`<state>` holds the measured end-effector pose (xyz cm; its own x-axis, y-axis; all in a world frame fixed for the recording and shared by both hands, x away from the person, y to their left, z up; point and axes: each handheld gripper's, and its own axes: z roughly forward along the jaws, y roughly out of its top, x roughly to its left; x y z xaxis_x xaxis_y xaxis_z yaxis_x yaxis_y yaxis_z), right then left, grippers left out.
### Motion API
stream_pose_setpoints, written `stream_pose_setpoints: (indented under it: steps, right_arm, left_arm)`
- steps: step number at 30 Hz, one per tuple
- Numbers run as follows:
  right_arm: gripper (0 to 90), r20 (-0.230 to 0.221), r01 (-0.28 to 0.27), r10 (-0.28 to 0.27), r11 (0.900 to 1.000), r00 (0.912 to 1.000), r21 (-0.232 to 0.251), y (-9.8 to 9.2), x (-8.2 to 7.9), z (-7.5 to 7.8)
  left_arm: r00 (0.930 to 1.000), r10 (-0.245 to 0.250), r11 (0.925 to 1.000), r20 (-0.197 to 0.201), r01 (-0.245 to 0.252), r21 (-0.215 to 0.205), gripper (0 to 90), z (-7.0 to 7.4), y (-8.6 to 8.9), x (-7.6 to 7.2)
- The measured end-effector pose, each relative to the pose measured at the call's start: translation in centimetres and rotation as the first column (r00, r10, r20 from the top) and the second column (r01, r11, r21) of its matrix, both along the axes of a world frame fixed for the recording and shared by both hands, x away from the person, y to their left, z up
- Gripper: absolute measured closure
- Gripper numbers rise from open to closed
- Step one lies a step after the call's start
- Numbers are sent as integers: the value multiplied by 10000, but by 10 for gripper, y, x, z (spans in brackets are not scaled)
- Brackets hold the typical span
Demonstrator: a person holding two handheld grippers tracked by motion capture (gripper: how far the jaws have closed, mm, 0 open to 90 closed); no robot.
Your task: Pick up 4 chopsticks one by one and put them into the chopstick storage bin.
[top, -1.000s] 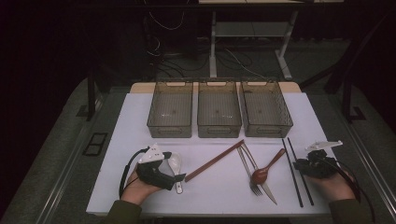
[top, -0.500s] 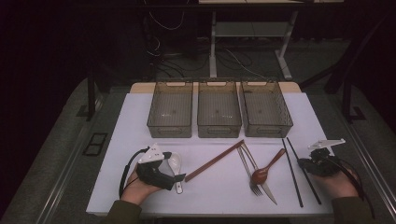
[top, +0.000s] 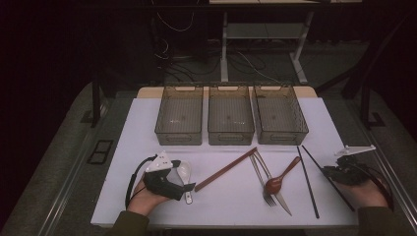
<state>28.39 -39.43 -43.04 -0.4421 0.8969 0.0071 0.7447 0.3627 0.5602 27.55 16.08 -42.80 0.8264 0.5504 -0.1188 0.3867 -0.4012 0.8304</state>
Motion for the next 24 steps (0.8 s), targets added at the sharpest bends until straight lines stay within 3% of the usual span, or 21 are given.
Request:
stream_pose_setpoints:
  steps: [7, 15, 24]
  right_arm:
    - [788, -242, 41, -41, 10000, 9997, 22, -5, -13, -2]
    - [839, -267, 15, -16, 10000, 9996, -66, -5, -13, -5]
    - [857, -373, 1, 6, 9998, 9993, 188, -9, -11, -5]
  left_arm:
    - [10000, -9, 10000, -3, 9, -16, 36, 0, 0, 0]
    - [10000, -35, 10000, -2, 35, -17, 36, 0, 0, 0]
    - [10000, -77, 10000, -2, 77, -4, 36, 0, -1, 0]
